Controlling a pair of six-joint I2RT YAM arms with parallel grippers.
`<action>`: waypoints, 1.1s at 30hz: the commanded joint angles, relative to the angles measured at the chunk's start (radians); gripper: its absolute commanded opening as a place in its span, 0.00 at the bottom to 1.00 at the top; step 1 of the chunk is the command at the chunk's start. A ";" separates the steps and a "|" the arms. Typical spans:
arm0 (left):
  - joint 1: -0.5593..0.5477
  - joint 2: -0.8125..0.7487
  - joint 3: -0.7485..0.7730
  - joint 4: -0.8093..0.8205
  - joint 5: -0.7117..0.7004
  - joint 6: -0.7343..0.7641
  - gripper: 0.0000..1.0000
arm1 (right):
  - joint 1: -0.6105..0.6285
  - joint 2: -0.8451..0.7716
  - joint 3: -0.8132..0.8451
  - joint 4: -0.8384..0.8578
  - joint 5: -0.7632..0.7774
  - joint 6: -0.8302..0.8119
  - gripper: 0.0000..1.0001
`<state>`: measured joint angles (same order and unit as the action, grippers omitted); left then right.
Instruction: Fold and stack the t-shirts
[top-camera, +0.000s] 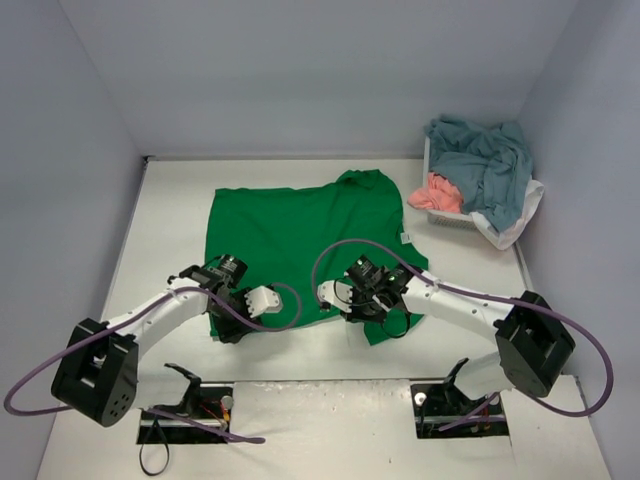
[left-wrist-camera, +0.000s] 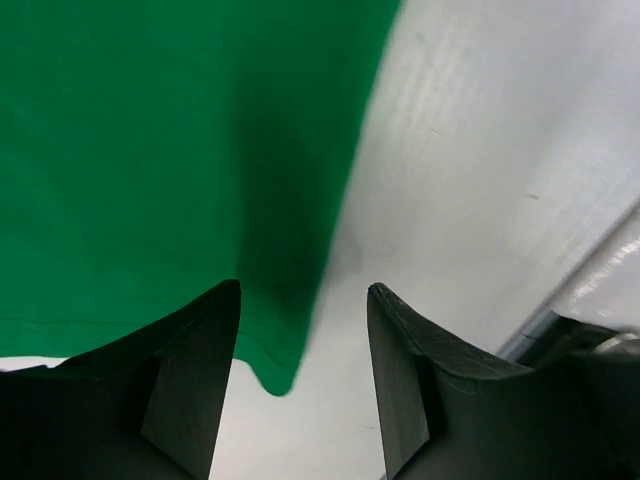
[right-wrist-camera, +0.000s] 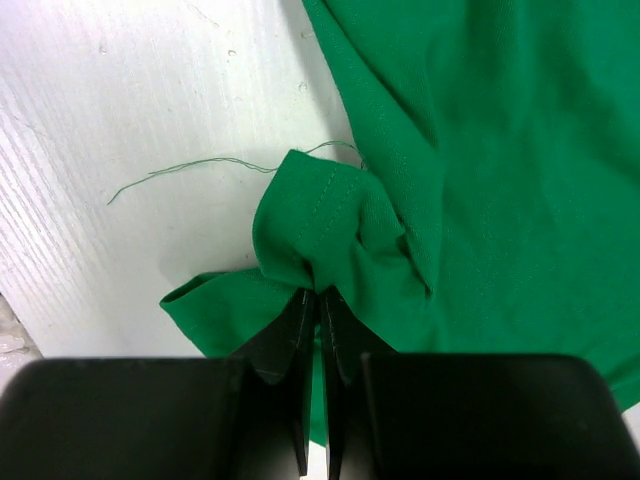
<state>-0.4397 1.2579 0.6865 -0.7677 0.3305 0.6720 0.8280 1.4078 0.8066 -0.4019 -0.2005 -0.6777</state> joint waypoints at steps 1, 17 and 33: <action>-0.010 0.011 0.018 0.128 -0.063 -0.018 0.48 | -0.001 -0.027 0.023 -0.008 -0.017 0.010 0.00; -0.011 0.120 0.070 0.125 -0.079 -0.058 0.20 | -0.001 -0.056 -0.007 -0.008 0.006 0.006 0.00; 0.001 -0.100 0.304 -0.077 -0.123 -0.058 0.00 | -0.065 -0.196 0.101 -0.014 0.072 0.026 0.00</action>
<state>-0.4450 1.2022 0.9169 -0.7891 0.2180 0.6170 0.7879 1.2766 0.8303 -0.4171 -0.1566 -0.6693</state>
